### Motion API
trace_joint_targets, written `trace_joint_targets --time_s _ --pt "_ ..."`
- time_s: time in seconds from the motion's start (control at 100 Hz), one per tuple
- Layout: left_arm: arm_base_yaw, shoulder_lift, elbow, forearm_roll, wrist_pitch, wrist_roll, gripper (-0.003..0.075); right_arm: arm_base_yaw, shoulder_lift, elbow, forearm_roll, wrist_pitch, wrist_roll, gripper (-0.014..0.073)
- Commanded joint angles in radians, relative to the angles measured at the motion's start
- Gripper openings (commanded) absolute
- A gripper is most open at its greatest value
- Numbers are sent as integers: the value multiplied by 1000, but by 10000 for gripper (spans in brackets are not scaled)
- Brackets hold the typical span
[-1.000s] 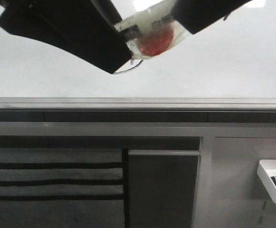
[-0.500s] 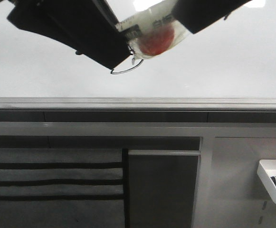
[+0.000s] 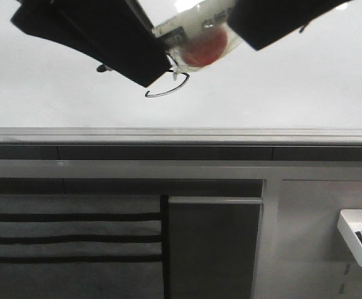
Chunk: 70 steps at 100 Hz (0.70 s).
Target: Write number 3 on whiteboard
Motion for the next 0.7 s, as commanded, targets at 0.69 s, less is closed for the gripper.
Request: trace_joint_targets --time_s 0.69 --pt "541 96 123 -235 -555 -373 -18 -343 -275 -16 -1 19 213 320"
